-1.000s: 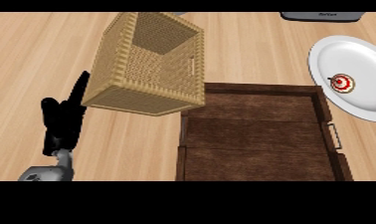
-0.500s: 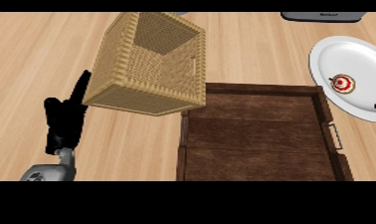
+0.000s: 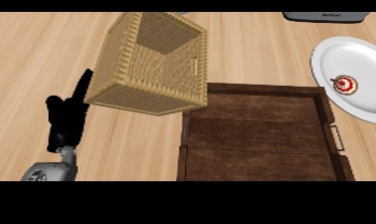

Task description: Pick the cupcake from the tray and place it in the plate

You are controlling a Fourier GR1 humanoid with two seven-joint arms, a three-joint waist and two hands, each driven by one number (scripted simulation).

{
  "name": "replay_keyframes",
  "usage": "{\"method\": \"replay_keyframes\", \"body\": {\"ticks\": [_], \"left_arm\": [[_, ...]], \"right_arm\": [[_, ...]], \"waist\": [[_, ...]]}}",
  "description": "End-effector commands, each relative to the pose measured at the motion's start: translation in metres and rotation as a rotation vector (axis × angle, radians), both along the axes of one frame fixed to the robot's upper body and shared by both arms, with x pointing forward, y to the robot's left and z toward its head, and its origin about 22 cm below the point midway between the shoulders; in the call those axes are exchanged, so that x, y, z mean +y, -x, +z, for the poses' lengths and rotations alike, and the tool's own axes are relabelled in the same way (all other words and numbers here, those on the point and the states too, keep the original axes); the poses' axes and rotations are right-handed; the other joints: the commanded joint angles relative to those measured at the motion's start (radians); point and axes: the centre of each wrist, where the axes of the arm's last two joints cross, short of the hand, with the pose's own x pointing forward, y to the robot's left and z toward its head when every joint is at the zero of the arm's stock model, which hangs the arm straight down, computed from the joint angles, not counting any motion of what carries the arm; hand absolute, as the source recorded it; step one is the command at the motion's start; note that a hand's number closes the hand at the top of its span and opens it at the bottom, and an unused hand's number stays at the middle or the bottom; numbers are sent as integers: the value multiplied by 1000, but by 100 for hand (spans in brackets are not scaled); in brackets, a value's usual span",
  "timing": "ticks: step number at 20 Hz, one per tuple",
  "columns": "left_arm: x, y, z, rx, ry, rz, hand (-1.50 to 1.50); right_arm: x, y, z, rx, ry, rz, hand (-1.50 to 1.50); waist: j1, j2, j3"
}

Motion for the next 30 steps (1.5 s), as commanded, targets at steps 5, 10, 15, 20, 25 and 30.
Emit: {"method": "replay_keyframes", "body": {"ticks": [5,10,15,20,25,30], "left_arm": [[-17,-1,-2,37,23,-55,0],[-20,3,-17,46,4,-54,0],[-15,-3,-7,50,28,-60,0],[-16,3,-14,48,40,-52,0],[-23,3,-17,50,50,-63,0],[-15,-1,-9,45,27,-62,0]], "right_arm": [[-15,18,-3,-13,-26,46,-150],[-18,21,-1,-23,4,15,-150],[-31,28,12,-18,10,-34,-150],[-39,41,8,-63,-15,-76,-150],[-50,46,24,-79,-4,-145,-150],[-46,49,11,-58,21,-174,-150]], "waist": [[-3,8,-4],[-5,11,-4],[1,10,-3],[-2,14,-1],[-4,19,0],[2,16,0]]}}
